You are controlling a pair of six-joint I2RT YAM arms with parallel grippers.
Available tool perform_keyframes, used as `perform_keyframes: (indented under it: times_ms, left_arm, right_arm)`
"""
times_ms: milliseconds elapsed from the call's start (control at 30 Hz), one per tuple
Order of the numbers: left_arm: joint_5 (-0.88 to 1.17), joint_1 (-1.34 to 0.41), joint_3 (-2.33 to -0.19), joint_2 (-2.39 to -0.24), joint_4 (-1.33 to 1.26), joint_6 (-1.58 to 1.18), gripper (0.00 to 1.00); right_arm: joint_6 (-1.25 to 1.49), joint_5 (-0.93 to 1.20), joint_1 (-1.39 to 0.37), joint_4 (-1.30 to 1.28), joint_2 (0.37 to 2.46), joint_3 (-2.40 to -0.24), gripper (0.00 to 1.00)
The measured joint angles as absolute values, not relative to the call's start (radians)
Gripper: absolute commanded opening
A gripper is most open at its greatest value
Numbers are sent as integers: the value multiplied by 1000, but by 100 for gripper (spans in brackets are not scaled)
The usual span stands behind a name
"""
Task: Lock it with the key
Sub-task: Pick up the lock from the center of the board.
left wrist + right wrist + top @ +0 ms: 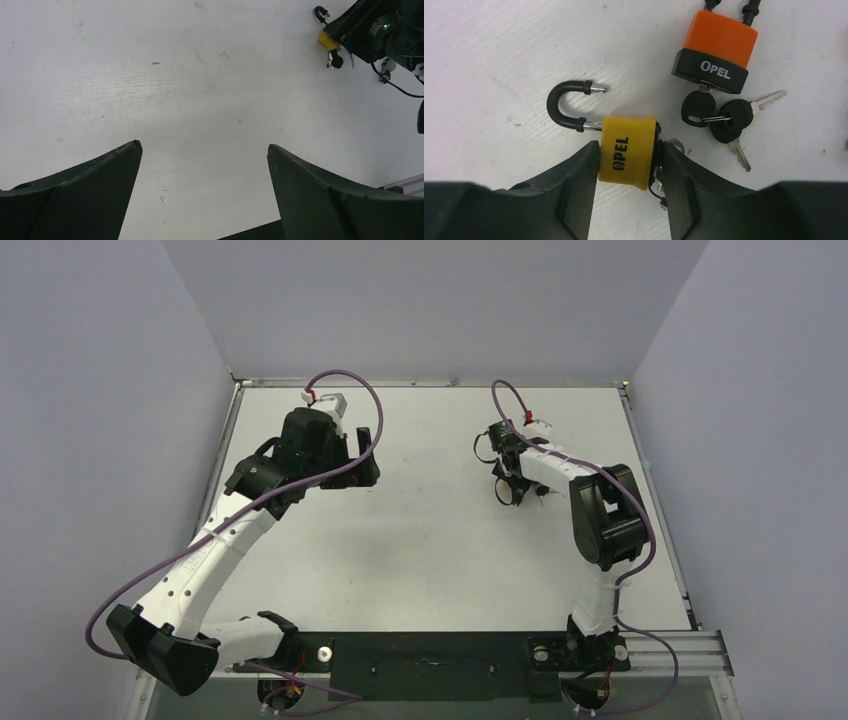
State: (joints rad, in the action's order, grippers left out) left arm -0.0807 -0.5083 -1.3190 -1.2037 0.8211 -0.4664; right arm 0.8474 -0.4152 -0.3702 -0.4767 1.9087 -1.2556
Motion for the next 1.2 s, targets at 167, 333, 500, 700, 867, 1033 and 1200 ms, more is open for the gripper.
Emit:
perform_keyframes:
  times_ms: [167, 333, 500, 700, 867, 1033, 1200]
  left_arm:
    - [-78, -508, -1319, -1204, 822, -467, 97]
    - [-76, -508, -1319, -1204, 821, -467, 97]
    - [-52, -508, -1314, -1206, 809, -471, 97]
    - [79, -508, -1267, -1206, 715, -469, 93]
    - [187, -509, -1249, -1192, 599, -422, 89]
    - [275, -531, -1249, -1126, 472, -327, 83]
    - [362, -606, -1249, -1059, 347, -205, 75]
  right_arm:
    - [840, -444, -380, -494, 1928, -1281, 27]
    - [815, -450, -388, -506, 1930, -1285, 0]
    - [764, -439, -408, -512, 1905, -1277, 0]
    - [673, -346, -467, -507, 1668, -1204, 0]
    - [607, -196, -507, -485, 1393, -1184, 0]
    - [560, 8, -515, -507, 1249, -1205, 0]
    - [546, 196, -531, -556, 1216, -1237, 0]
